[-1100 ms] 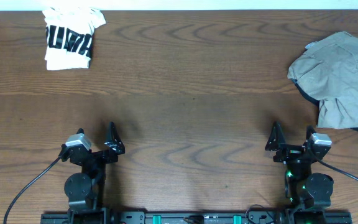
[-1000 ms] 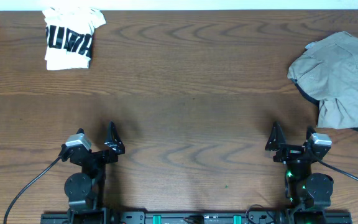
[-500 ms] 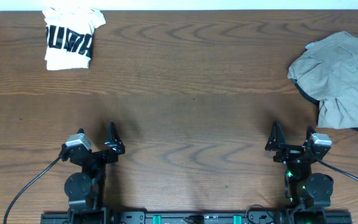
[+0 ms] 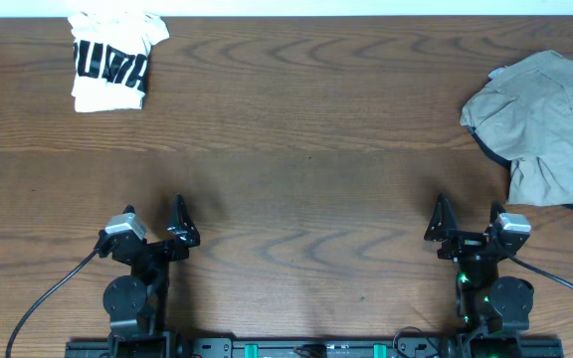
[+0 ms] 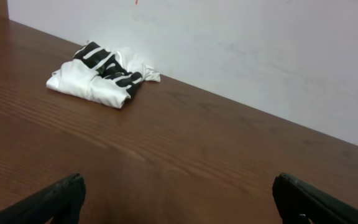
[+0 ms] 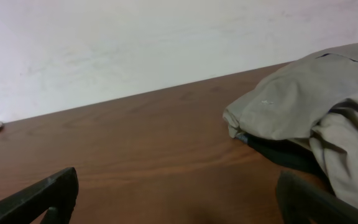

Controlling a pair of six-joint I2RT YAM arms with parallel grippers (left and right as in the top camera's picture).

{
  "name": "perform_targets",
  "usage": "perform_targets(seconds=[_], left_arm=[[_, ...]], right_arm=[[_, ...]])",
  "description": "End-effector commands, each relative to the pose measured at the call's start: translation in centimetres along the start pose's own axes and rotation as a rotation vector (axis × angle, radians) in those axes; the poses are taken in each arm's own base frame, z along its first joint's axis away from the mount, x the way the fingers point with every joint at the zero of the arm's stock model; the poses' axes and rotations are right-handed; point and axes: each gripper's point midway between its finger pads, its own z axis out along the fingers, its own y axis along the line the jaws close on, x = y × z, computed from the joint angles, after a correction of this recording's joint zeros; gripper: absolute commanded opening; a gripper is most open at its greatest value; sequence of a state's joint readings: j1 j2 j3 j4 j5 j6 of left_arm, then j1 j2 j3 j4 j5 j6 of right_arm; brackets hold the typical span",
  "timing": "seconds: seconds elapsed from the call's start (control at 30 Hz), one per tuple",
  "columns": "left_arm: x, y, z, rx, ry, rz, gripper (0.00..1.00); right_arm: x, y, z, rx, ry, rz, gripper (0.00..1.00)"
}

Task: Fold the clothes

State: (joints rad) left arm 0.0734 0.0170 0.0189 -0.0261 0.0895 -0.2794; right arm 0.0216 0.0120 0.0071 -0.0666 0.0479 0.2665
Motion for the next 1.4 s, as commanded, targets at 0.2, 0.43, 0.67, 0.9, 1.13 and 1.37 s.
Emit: perform_targets(seconds=[0.2, 0.43, 0.67, 0.9, 1.13, 1.37], left_arm=[[1.5, 0.6, 0.1, -0.019, 0.05, 0.021, 0.98], [1.5, 0.6, 0.1, -0.019, 0.05, 0.021, 0.98], [1.5, 0.6, 0.1, -0.019, 0.049, 0.021, 0.98], [1.5, 0.6, 0.1, -0.019, 0.05, 0.021, 0.98], [1.5, 0.6, 0.1, -0.019, 0.05, 0.021, 0.98], [1.5, 0.6, 0.1, -0.019, 0.049, 0.021, 0.98]], right_arm=[[0.1, -0.3, 0.0, 0.01, 0.002, -0.009, 0.99], [0.1, -0.3, 0.0, 0.01, 0.002, -0.009, 0.99], [0.1, -0.3, 0.0, 0.01, 0.002, -0.009, 0.99], [0.1, -0.3, 0.0, 0.01, 0.002, -0.009, 0.99], [0.6, 1.9, -0.1, -0.112, 0.041, 0.138, 0.99], [1.1, 5.0, -0.8, -0.283, 0.119, 0.321, 0.99]])
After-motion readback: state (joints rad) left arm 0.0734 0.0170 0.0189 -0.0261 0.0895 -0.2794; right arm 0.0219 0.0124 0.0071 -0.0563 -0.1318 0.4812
